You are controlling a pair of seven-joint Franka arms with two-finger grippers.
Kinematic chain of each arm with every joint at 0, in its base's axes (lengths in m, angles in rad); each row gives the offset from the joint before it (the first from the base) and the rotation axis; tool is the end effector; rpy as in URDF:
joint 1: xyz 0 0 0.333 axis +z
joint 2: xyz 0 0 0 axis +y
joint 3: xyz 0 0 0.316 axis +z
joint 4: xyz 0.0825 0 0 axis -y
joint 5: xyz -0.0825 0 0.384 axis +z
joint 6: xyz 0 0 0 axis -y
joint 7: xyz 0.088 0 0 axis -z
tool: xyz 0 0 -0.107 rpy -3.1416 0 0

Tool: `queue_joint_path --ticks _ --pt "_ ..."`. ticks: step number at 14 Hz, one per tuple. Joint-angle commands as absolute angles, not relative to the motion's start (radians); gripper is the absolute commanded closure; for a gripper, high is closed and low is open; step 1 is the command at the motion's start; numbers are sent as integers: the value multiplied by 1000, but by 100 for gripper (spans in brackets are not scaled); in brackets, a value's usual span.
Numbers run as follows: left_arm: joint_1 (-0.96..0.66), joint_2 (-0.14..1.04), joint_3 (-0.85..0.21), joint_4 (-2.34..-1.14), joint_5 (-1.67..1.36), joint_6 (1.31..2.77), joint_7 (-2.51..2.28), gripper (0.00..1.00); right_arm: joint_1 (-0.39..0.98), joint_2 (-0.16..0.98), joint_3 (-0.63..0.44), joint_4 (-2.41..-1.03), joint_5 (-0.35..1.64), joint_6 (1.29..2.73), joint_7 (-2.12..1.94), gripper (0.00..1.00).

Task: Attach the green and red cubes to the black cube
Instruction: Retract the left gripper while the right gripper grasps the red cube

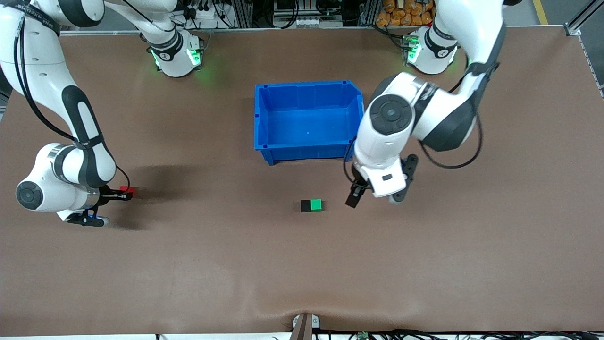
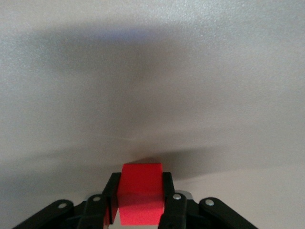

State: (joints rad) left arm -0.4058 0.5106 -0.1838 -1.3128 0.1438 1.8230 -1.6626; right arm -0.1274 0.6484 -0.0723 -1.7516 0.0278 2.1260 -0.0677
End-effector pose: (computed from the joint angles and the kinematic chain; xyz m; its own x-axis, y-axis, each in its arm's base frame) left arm 0.6077 -0.3603 0.4496 0.4872 0.8719 0.0492 0.8726 -0.4883 0.0121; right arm 0.6210 -0.1217 0.1817 0.9532 -0.1365 -0.2697 -0.1399 -0.9901 0.0066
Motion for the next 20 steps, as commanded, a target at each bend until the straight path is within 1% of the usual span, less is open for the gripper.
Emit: queue_joint_path --ticks 1,2,5,8,9,14,17,20 --pt "-361 424 -184 -1348 135 1721 -1559 0 -147 647 -54 -1756 28 2132 -61 98" --pt "-341 398 -186 -1354 132 1694 -1521 0 -147 647 -54 -1756 26 2129 -58 100" --pt "-289 316 -189 -1387 130 1609 -1363 0 -147 646 -54 -1750 31 2122 -48 100" --pt "-210 201 -190 -1485 129 1589 -1160 0 -143 644 -52 -1732 52 2076 -14 100" --pt "-189 177 -190 -1497 130 1568 -1097 0 -141 643 -52 -1727 61 2060 -3 100" --pt "-77 92 -189 -1497 129 1448 -752 0 -133 635 -48 -1712 107 1994 109 100" --pt "1 37 -192 -1506 129 1417 -451 0 -114 629 -46 -1692 142 1933 170 100" --pt "52 2 -192 -1526 124 1393 -327 0 -91 615 -44 -1668 176 1870 251 100"
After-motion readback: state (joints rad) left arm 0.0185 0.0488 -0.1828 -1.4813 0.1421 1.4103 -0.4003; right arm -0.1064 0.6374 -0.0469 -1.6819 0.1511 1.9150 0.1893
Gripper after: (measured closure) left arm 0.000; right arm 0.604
